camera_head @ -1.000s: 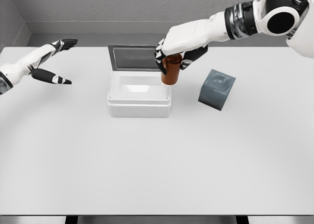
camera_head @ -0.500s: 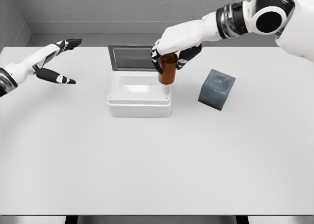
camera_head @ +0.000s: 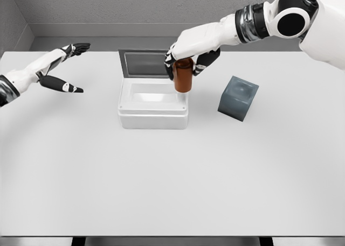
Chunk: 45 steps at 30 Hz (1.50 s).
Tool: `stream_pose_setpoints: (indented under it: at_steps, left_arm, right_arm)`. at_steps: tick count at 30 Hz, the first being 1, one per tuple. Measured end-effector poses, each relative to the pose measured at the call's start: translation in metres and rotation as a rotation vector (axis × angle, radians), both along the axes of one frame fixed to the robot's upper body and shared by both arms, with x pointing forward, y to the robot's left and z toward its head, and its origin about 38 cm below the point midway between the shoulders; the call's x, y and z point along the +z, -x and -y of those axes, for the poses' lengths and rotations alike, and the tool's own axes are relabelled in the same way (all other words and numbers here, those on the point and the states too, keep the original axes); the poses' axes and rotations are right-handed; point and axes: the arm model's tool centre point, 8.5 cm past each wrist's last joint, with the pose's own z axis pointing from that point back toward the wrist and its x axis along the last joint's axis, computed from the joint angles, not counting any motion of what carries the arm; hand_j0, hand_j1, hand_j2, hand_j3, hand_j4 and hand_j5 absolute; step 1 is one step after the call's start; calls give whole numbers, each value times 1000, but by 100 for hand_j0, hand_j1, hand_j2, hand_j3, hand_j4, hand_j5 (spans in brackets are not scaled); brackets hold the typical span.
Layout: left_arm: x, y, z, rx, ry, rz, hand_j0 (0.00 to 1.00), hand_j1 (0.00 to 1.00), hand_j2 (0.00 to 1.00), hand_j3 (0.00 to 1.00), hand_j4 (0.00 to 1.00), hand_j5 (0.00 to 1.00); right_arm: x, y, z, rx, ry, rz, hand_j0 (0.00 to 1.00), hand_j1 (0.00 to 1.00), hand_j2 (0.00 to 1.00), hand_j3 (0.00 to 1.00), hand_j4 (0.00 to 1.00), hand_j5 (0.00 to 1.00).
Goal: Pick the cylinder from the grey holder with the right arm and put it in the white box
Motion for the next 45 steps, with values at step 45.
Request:
stream_pose_setpoints:
  at_steps: [45]
  left_arm:
    - [6, -46, 74, -41, -5, -32, 100, 100, 100, 100, 100, 100]
  right_arm:
    - [23, 44, 144, -170, -15, 50, 100, 100, 100, 100, 100, 100]
